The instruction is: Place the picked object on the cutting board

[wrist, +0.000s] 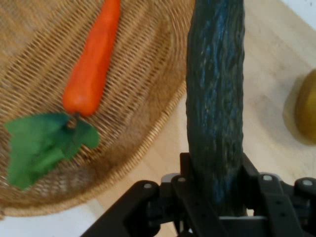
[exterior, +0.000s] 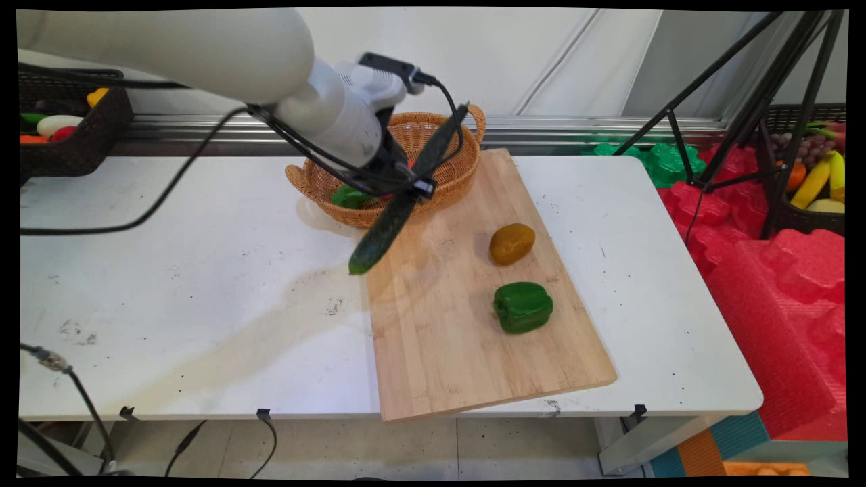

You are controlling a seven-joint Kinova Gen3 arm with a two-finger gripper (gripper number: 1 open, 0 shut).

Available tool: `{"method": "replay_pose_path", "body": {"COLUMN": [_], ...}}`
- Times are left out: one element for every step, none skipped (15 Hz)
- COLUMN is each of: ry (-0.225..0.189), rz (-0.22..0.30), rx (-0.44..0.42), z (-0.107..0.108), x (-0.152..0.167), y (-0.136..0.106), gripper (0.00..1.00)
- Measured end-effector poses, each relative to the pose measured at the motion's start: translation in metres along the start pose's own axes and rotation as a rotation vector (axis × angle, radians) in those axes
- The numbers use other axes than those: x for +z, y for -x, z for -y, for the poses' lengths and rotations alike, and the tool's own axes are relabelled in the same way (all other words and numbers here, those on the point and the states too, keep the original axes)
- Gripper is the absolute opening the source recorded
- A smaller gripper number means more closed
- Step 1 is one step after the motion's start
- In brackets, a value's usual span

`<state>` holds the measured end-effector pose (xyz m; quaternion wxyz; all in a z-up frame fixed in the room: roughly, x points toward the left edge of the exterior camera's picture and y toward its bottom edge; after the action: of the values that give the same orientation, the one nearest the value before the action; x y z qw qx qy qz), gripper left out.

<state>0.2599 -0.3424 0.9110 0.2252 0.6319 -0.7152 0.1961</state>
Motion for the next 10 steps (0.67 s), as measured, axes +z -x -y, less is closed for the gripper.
{"method": "replay_pose_path", "body": {"ry": [0.002, 0.004, 0.006, 0.009, 0.012, 0.017, 0.021, 0.027, 0.031, 0.037], "rz": [0.008, 0.018, 0.029, 0.04, 0.051, 0.064, 0.072, 0.084, 0.092, 0.103], "rx": [-0.003, -0.005, -0.006, -0.005, -0.002, 0.002, 0.005, 0.007, 0.009, 0.01], "z": [-0.002, -0.005, -0.007, -0.01, -0.012, -0.015, -0.018, -0.021, -0.023, -0.027], "x": [0.004, 0.009, 0.015, 0.022, 0.028, 0.036, 0.041, 0.048, 0.053, 0.06], "y": [0.002, 0.004, 0.005, 0.007, 0.009, 0.011, 0.012, 0.014, 0.015, 0.017], "gripper": [0.0, 0.0, 0.0, 0.0, 0.0, 0.0, 0.0, 0.0, 0.0, 0.0]}}
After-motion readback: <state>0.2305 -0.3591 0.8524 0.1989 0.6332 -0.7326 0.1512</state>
